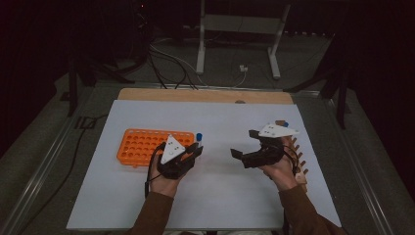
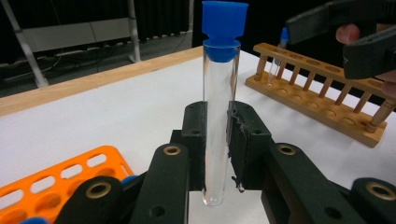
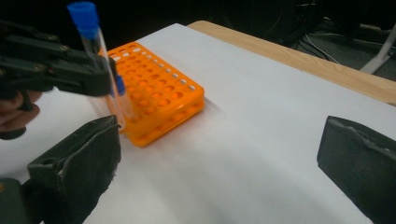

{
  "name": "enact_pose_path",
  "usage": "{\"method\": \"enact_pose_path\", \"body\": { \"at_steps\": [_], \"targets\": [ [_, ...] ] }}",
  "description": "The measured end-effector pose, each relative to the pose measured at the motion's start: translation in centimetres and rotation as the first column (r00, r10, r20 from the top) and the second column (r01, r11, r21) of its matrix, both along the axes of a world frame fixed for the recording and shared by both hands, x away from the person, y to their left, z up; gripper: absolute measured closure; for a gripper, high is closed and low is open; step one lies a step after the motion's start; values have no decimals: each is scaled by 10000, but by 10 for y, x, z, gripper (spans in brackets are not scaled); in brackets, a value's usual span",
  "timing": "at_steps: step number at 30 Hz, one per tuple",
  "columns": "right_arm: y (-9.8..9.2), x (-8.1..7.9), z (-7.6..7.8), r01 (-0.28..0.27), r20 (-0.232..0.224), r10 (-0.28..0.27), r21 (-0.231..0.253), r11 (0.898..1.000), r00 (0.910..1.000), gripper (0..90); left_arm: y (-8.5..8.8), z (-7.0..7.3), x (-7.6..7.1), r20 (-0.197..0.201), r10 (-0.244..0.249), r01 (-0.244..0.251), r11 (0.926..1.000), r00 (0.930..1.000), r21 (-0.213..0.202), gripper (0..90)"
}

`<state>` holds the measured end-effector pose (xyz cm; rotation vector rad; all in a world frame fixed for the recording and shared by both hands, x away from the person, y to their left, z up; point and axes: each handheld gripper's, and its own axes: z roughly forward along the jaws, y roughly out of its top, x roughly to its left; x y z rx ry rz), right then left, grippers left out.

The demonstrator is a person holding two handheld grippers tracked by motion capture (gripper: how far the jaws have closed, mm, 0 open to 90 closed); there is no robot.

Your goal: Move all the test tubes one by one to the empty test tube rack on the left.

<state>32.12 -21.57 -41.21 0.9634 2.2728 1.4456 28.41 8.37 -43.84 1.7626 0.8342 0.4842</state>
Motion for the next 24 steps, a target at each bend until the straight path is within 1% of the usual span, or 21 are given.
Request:
{"method": "enact_pose_path", "body": {
  "at_steps": [5,11,24],
  "targets": [
    [-12,-1,-3,241,2,-241,55,9997,9997,0,10,3,-1,44,96,-96,9999,9999,-60,780],
    [-26,-2,-6,538,-3,-539,146,9984,9985,0,24,6,-1,65,337,-335,9990,9994,-287,780],
    [-45,-6,-7,923,68,-926,422,9948,9957,0,50,9,-4,161,751,-743,9961,9970,-467,780]
  ]
}}
